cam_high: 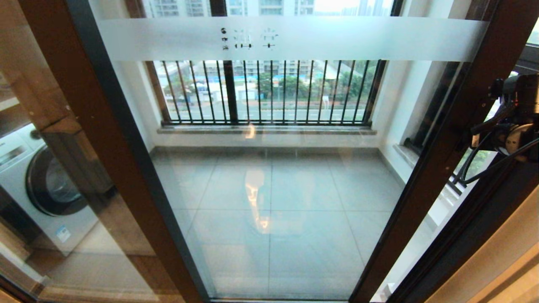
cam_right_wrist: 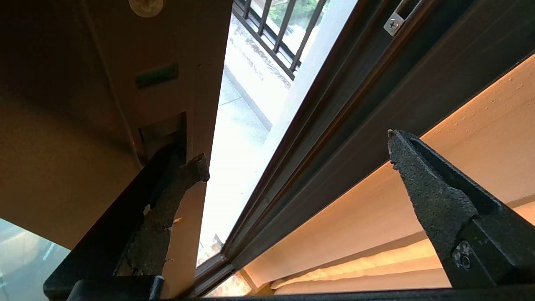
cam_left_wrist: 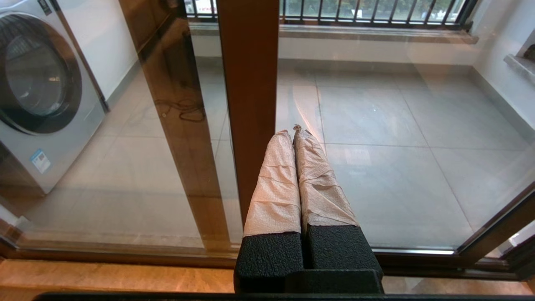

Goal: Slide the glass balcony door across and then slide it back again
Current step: Close the slid door

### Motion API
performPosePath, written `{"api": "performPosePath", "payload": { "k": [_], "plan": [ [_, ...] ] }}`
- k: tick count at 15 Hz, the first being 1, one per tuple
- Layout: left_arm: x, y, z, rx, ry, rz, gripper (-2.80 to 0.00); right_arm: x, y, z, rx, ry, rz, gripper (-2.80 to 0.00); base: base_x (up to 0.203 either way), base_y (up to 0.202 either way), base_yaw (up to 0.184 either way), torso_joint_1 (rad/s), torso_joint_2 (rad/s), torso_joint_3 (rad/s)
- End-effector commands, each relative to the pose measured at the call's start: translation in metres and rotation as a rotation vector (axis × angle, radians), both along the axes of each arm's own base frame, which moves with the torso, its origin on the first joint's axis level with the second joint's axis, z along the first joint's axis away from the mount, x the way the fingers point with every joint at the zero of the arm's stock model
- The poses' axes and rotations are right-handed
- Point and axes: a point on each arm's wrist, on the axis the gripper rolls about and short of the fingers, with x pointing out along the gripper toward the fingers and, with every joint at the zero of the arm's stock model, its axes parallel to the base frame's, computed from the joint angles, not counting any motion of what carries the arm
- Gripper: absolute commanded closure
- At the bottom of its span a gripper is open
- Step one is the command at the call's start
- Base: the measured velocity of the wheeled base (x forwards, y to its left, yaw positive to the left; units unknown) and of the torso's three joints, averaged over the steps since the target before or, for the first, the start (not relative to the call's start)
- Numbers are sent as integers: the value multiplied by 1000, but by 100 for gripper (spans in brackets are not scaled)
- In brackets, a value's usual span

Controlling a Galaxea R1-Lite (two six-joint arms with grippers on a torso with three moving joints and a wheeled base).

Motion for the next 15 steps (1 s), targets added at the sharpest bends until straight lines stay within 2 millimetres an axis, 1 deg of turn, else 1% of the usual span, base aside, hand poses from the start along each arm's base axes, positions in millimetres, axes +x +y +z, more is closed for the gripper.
{"api": "performPosePath", "payload": {
  "k": [1,15],
  "plan": [
    [0,0,0,0,3,0,0,2,-4,-3,-2,6,-18,-280,0,0,0,0,0,0],
    [0,0,0,0,2,0,0,-4,-3,4,-6,-12,-19,-280,0,0,0,0,0,0]
  ]
}}
